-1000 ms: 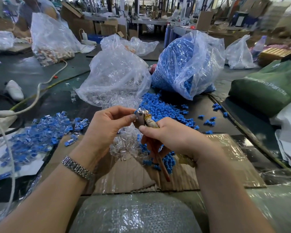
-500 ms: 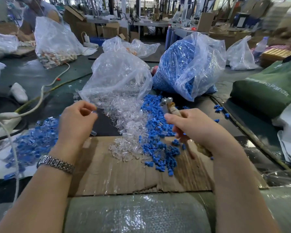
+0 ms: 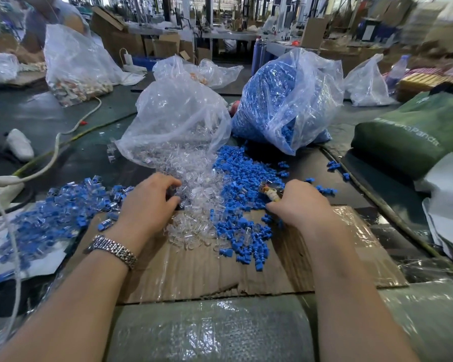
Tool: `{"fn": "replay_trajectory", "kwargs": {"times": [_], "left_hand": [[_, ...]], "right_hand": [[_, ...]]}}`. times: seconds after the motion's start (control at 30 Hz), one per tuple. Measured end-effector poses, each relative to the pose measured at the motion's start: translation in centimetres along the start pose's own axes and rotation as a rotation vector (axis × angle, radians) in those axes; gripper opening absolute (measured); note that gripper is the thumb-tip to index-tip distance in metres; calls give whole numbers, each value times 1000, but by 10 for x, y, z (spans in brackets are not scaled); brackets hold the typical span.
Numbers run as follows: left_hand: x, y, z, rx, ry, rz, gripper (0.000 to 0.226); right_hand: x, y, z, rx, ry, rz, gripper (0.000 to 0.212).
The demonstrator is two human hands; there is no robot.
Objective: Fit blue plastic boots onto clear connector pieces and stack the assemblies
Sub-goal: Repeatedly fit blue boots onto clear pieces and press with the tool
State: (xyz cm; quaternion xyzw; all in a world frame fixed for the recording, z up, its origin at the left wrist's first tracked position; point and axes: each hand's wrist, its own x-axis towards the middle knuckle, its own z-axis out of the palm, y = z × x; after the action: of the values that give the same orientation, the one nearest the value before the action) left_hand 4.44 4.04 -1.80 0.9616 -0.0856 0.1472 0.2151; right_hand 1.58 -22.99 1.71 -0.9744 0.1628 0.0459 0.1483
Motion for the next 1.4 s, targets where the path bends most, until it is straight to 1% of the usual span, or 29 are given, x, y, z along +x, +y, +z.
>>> {"fn": "replay_trajectory", "kwargs": {"times": [0.13,0.2,0.3,0.33,0.4,0.43,0.47,0.53,0.6,0.63,0.7,0.8,0.87,0.9,0.93,0.97,1.03,1.1,1.17,1.27,1.33,1.4], "left_hand": [[0,2,4,-25,-5,9,21],[0,1,3,-41,5,-8,18],[-1,-1,0,-36,-1,-32,12],[-1,0,-1,-32,-6,-39,9],[-2,0,-4,-41,-5,-57,6],[-2,1,-5,-52,3,-68,5],[-3,2,-7,-64,20,-75,4],[-3,4,-11,-77,75,-77,3],[-5,7,-16,-107,140,-73,4],[-5,9,-17,-154,152,-80,6],[-5,13,-20,-358,95,-127,12],[-5,18,-24,-823,-93,-258,18],[-6,21,-25,-1151,-191,-334,23],[-6,21,-25,-1290,-227,-359,28],[-6,22,-25,-1374,-256,-365,30],[-6,22,-25,-1405,-279,-356,29],[-6,23,-24,-1363,-308,-322,24],[-6,25,-23,-1350,-330,-308,24],[-6,26,-23,-1440,-354,-328,22],[-7,28,-24,-1572,-406,-367,17],[-9,31,-25,-1616,-434,-356,15],[-10,34,-26,-1632,-458,-327,13]], "right_hand": [[-4,-4,-2,-45,-15,-8,48],[-7,-4,-5,-19,-30,-17,52],[-14,-3,-15,21,22,-46,58],[-16,-3,-18,11,54,-74,55],[-19,-3,-22,9,82,-136,32],[-21,-3,-23,27,61,-159,21],[-22,-3,-24,35,18,-174,17],[-26,-7,-23,3,-60,-193,21],[-28,-10,-21,-42,-79,-212,16],[-28,-11,-20,-58,-79,-219,11],[-28,-13,-18,-84,-77,-225,14],[-28,-16,-14,-136,-58,-244,12],[-29,-17,-14,-142,-28,-254,13],[-28,-16,-15,-117,-8,-256,16],[-27,-15,-15,-78,13,-260,19],[-26,-15,-15,-26,29,-272,21],[-26,-15,-15,131,44,-314,17],[-28,-17,-15,370,33,-384,10],[-30,-21,-16,588,19,-491,10],[-35,-27,-18,892,-29,-629,5],[-37,-29,-19,1011,-30,-696,8],[-39,-30,-20,1032,-1,-749,12]]}}
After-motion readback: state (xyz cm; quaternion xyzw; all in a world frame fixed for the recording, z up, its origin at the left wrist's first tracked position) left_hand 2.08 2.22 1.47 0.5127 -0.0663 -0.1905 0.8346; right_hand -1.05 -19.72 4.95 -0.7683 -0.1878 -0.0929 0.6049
